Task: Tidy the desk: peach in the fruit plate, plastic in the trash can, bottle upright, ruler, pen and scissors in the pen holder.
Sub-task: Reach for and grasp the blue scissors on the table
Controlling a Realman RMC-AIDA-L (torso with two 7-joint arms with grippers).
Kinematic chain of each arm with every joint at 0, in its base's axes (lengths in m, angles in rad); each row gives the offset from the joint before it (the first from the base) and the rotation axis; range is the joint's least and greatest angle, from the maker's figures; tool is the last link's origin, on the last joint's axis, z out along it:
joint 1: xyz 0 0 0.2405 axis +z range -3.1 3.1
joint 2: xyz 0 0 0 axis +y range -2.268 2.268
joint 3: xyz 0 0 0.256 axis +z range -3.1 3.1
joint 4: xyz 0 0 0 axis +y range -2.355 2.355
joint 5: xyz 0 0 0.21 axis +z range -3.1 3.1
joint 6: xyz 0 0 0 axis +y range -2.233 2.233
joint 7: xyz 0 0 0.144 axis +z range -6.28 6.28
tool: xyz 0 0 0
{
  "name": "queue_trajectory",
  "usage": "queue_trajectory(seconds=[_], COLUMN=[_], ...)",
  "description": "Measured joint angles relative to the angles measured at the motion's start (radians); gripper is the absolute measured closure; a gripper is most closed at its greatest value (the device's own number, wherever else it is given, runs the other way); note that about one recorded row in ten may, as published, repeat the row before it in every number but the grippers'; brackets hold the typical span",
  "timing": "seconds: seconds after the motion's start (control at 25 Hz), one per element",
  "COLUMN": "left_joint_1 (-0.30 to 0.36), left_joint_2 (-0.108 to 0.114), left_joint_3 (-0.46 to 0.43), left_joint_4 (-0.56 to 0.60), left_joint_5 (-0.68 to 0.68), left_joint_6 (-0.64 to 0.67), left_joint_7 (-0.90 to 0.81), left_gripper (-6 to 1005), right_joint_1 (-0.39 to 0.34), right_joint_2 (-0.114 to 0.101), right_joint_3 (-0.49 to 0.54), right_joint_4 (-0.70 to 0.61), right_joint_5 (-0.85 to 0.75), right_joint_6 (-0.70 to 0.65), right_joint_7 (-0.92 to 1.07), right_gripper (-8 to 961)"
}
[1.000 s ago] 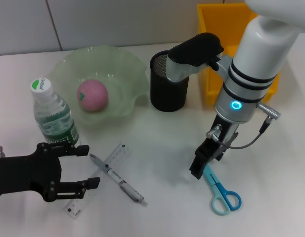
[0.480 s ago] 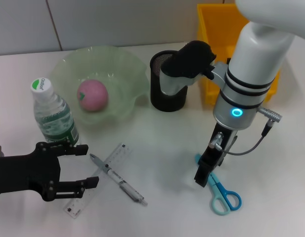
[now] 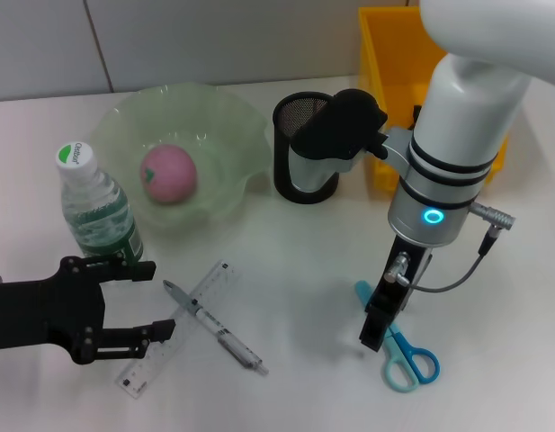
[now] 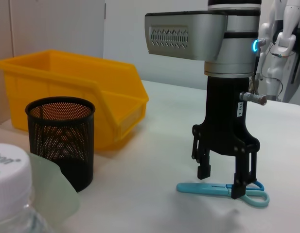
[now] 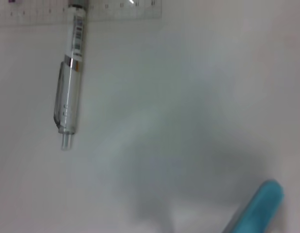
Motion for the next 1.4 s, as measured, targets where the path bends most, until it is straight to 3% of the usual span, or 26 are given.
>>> queue_trajectory(seconds=[1.4], left_joint_1=[-0.02], left_joint_2=[0.006], left_joint_3=[-0.003], left_joint_4=[-0.004], left_joint_5=[-0.004], left_joint_6=[-0.001], left_joint_7=[-0.009], left_gripper=[209], right_joint_1=[-0.001], right_joint_2=[0.0], right_joint_3=[-0.103], right_joint_4=[-0.016], right_joint_5=[0.0], right_joint_6=[0.071], right_joint_7=[-0.028], right_gripper=[245])
